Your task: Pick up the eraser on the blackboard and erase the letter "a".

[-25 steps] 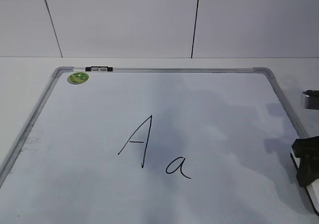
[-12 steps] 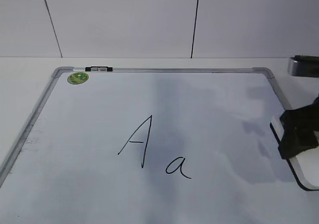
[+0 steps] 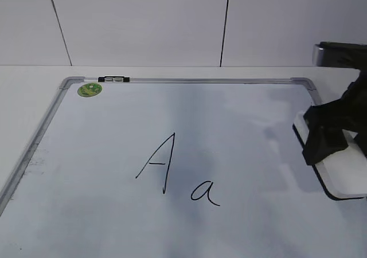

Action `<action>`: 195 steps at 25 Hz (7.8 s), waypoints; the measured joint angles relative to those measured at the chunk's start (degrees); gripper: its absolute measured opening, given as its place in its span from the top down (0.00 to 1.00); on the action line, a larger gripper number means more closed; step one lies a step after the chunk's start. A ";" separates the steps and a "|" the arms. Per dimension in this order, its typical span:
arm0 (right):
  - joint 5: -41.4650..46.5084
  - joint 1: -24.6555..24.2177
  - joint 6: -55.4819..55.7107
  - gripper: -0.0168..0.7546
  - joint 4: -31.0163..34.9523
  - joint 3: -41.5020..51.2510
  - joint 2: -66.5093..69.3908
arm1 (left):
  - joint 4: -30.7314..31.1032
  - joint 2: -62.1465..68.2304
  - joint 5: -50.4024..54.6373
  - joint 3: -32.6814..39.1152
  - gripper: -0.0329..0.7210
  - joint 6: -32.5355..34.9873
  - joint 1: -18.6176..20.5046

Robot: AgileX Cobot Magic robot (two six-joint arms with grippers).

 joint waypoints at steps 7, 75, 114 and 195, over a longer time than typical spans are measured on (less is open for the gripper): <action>0.12 4.19 0.00 0.25 0.00 -2.51 2.85 | 0.00 0.00 0.00 0.00 0.64 0.00 0.00; 2.34 10.53 0.00 0.25 -2.95 -4.33 9.34 | -11.90 105.81 -12.22 -39.62 0.65 7.45 -0.13; 2.44 10.53 0.00 0.25 -3.71 -4.46 9.34 | -10.42 112.56 -10.09 -43.65 0.77 5.77 -0.21; -3.92 23.20 -3.48 0.25 -4.64 -15.30 28.49 | -10.92 112.78 -9.35 -44.01 0.90 5.12 -0.35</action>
